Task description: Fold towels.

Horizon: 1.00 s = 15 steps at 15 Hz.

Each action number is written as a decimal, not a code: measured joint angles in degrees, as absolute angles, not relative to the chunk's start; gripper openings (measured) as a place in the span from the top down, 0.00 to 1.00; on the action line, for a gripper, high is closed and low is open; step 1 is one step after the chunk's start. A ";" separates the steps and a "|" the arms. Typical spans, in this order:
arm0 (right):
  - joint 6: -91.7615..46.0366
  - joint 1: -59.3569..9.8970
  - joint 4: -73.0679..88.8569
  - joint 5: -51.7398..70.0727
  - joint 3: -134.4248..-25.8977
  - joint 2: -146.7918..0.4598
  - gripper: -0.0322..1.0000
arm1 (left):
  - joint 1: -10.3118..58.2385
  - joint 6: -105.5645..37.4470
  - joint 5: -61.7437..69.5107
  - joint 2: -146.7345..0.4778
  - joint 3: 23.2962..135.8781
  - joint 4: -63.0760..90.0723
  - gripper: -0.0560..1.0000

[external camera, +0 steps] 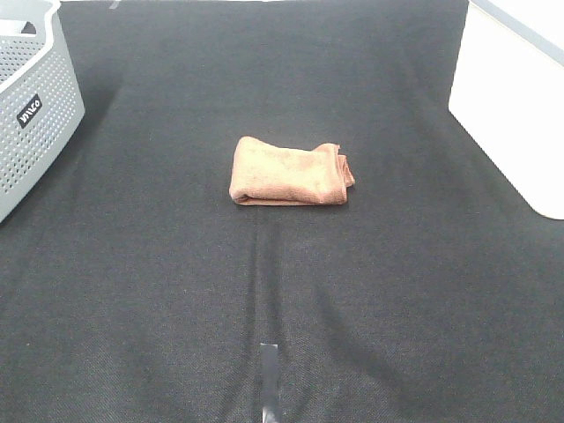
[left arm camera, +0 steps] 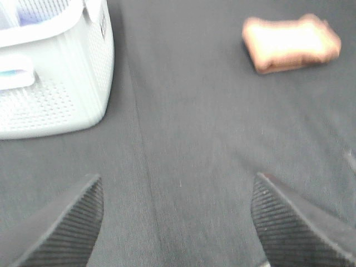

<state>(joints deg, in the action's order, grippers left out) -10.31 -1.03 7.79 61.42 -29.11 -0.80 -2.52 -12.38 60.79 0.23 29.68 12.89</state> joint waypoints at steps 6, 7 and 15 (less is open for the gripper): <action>-10.31 -1.03 8.37 61.48 -29.05 0.29 0.15 | -1.38 -12.38 60.79 0.29 29.68 12.89 0.27; -10.31 -1.03 8.37 61.48 -29.05 0.29 0.15 | -1.38 -12.38 60.79 0.29 29.68 12.89 0.27; -10.31 -1.03 8.37 61.48 -29.05 0.29 0.15 | -1.38 -12.38 60.79 0.29 29.68 12.89 0.27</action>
